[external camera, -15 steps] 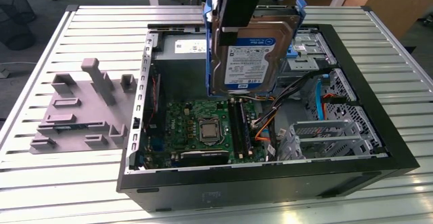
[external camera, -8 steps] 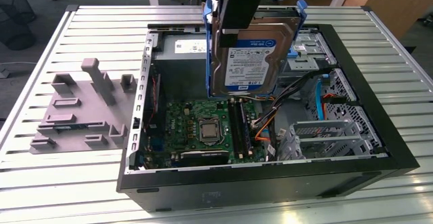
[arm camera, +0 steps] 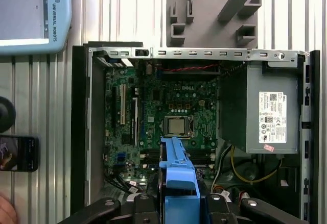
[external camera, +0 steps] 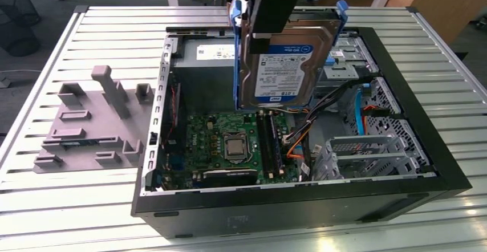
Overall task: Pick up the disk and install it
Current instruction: 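Insert the disk into the insertion slot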
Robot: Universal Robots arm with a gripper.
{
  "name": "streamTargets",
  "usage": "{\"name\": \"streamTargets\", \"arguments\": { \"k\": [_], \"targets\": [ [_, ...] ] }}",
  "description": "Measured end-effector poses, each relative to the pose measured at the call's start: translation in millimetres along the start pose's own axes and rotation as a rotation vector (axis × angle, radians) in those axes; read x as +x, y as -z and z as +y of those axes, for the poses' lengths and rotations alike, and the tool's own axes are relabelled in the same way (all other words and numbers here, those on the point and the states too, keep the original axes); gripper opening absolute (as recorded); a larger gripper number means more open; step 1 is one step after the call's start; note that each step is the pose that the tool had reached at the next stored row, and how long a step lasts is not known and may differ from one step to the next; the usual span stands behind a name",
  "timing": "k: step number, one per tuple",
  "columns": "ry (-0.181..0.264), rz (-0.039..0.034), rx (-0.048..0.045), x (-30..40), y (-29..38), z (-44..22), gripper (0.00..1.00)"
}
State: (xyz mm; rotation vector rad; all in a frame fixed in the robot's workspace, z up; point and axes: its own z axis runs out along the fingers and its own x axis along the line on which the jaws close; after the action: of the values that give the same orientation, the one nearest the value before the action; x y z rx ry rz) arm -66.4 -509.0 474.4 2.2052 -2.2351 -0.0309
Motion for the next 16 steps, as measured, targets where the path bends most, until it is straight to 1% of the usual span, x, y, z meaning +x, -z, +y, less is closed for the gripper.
{"name": "streamTargets", "arguments": {
  "k": [2, 4, 6, 8, 14, 16],
  "targets": [
    [0.0, -0.0002, 0.0, 0.4, -0.1, -7.5, 0.36],
    [0.0, 0.0, 0.0, 1.0, -0.2, -11.9, 0.36],
    [0.0, 0.0, -0.0001, 2.7, -0.3, -12.7, 0.36],
    [0.0, 0.0, 0.0, 6.5, -0.4, -12.8, 0.36],
    [0.0, -0.0001, 0.0, 25.0, -0.7, -13.0, 0.36],
    [0.0, 0.0001, 0.0, 29.8, -0.6, -13.3, 0.36]
  ]
}}
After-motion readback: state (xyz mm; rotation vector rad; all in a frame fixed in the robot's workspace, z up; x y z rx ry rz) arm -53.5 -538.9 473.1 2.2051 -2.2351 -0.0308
